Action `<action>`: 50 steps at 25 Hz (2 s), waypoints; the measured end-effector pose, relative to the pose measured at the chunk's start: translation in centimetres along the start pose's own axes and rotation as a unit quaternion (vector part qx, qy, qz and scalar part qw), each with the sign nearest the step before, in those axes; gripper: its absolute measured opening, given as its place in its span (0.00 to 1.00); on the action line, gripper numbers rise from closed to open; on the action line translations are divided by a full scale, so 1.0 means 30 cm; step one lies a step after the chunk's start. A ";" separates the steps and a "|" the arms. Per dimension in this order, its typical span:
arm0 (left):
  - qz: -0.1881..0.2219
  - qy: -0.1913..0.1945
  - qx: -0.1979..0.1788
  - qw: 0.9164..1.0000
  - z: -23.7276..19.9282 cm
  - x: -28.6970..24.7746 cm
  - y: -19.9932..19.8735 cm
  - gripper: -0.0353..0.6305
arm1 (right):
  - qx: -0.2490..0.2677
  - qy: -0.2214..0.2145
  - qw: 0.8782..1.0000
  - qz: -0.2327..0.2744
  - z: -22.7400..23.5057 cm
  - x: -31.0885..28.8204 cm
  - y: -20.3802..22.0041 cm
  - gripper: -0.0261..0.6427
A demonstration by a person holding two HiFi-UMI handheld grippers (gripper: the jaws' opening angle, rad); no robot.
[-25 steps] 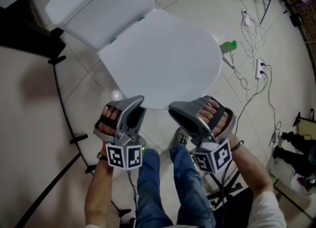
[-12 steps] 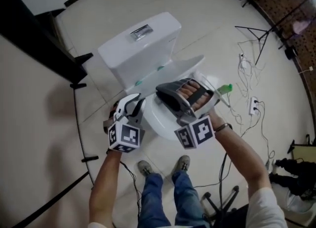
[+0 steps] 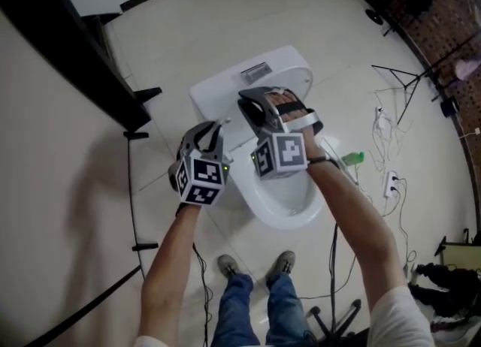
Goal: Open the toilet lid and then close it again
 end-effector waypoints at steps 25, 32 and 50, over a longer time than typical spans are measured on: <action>0.158 0.128 0.123 0.971 0.071 0.905 -0.562 0.18 | -0.327 -0.015 0.931 0.162 0.055 1.066 -0.041 0.25; 0.180 0.130 0.127 0.967 0.229 1.140 -0.619 0.18 | -0.439 -0.003 0.876 0.200 -0.055 1.424 -0.010 0.25; 0.168 0.146 0.105 0.969 0.409 1.129 -0.684 0.17 | -0.466 0.007 0.860 0.206 -0.152 1.566 0.048 0.25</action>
Point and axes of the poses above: the fingertips, and each gripper's own axes: x backward along the fingers, z to its right, y out of its underside, the point moved 10 cm from there along x, backward along the fingers, and after that the axes turned 9 degrees about -y, right-handed, at the moved point
